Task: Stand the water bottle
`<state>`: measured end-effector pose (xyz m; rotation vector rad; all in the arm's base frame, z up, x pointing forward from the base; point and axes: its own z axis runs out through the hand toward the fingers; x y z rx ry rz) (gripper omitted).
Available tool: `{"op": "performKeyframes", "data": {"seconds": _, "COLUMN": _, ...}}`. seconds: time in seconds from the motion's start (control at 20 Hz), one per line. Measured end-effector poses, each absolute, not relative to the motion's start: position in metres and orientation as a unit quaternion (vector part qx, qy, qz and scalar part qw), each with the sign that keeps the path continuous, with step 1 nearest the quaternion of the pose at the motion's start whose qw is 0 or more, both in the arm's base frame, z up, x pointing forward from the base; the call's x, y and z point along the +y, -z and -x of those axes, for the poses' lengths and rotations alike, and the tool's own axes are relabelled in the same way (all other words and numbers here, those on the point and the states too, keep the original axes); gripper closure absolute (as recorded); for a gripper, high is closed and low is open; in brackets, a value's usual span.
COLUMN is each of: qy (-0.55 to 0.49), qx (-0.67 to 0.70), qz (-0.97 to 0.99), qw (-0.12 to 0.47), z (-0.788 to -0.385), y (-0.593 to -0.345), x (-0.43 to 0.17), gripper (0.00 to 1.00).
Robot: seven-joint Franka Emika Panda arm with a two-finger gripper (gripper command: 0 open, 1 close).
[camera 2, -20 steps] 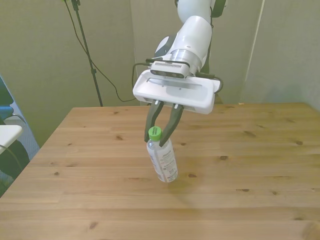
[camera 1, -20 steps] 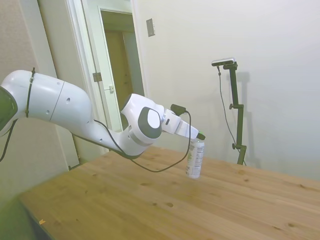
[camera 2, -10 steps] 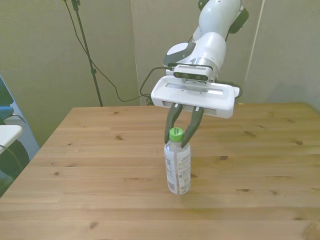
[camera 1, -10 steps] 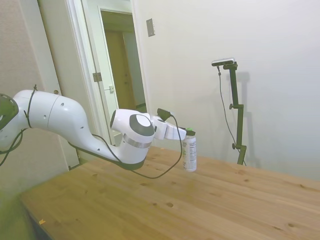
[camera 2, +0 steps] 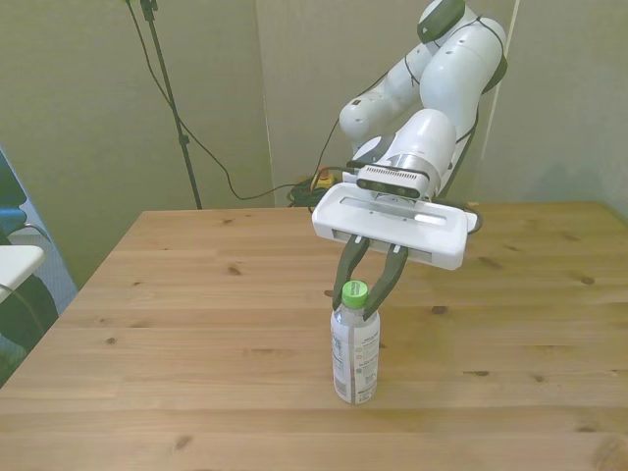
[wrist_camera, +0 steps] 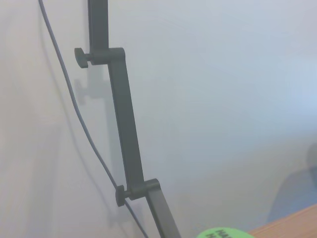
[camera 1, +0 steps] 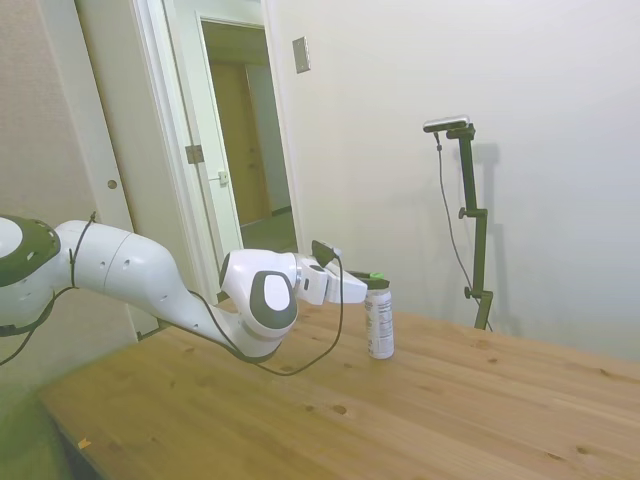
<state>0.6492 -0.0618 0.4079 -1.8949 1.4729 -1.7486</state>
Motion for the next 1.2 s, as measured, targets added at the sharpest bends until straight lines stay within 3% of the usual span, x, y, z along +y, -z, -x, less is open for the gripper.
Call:
{"op": "performKeyframes", "data": {"seconds": 0.85, "qy": 0.569, "qx": 0.499, "qz": 0.648, "qw": 0.088, "z": -0.646, "y": -0.417, "x": -0.069, "gripper": 0.00}}
{"op": "performKeyframes", "data": {"seconds": 1.0, "qy": 0.565, "qx": 0.500, "qz": 0.649, "qw": 0.097, "z": -0.645, "y": -0.428, "x": -0.067, "gripper": 0.00}}
{"op": "performKeyframes", "data": {"seconds": 1.2, "qy": 0.551, "qx": 0.494, "qz": 0.665, "qw": 0.102, "z": -0.635, "y": -0.462, "x": -0.065, "gripper": 0.00}}
